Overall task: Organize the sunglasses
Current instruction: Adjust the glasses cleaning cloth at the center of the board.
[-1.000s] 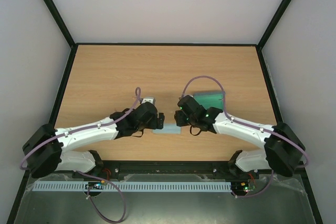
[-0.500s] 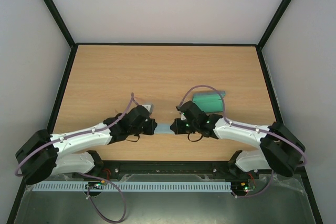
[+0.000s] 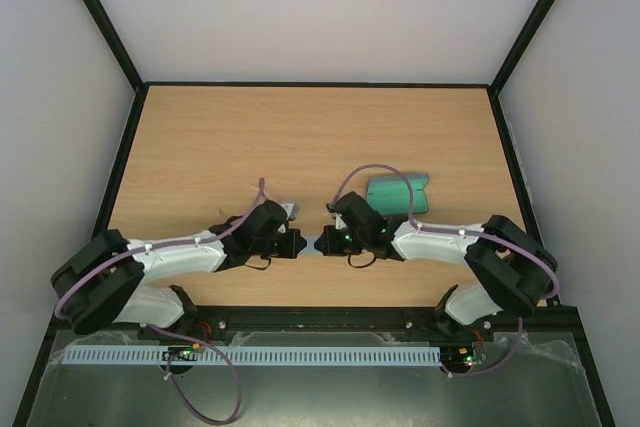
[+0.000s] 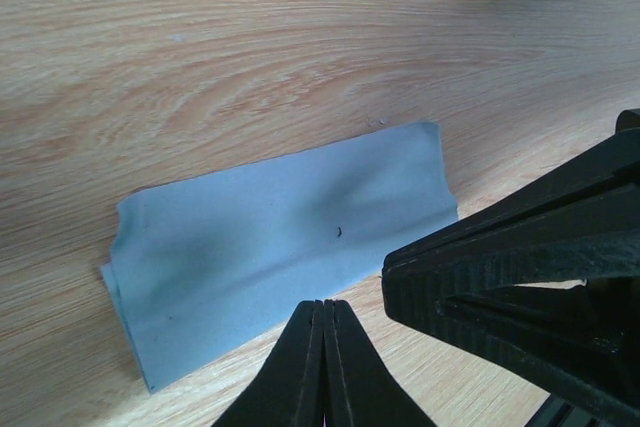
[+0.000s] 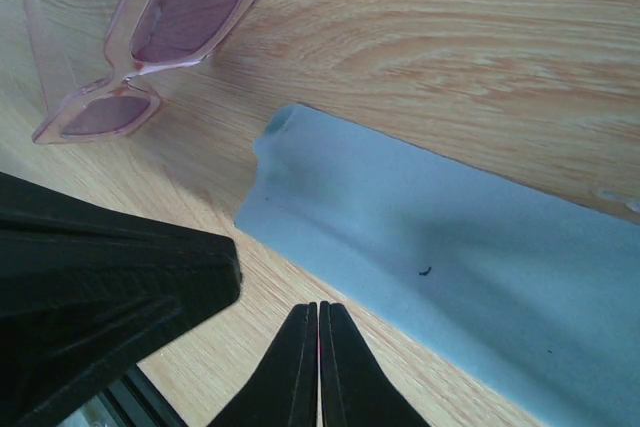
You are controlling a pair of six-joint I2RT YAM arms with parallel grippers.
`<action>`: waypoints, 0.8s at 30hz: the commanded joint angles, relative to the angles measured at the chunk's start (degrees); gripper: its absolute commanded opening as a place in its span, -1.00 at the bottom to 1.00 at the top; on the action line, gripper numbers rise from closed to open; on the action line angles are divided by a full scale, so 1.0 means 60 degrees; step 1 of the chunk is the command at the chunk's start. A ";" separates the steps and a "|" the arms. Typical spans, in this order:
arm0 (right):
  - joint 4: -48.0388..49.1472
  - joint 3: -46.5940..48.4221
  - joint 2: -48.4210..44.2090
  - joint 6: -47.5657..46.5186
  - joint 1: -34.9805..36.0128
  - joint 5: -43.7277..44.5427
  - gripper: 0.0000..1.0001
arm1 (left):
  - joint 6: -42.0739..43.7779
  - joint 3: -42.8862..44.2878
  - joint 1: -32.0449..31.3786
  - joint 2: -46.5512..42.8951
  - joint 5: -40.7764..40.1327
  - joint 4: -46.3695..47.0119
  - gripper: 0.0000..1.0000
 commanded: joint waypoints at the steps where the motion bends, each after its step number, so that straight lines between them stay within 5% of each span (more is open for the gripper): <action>1: 0.0417 0.0241 0.0221 0.0117 -0.0031 -0.0004 -0.90 | -0.0015 0.0214 0.0034 0.0430 0.0350 0.0508 -0.95; 24: 0.0791 0.0238 0.1214 0.0048 -0.0042 0.0011 -0.94 | 0.0133 -0.0378 0.0024 0.1300 -0.0264 0.0851 -0.95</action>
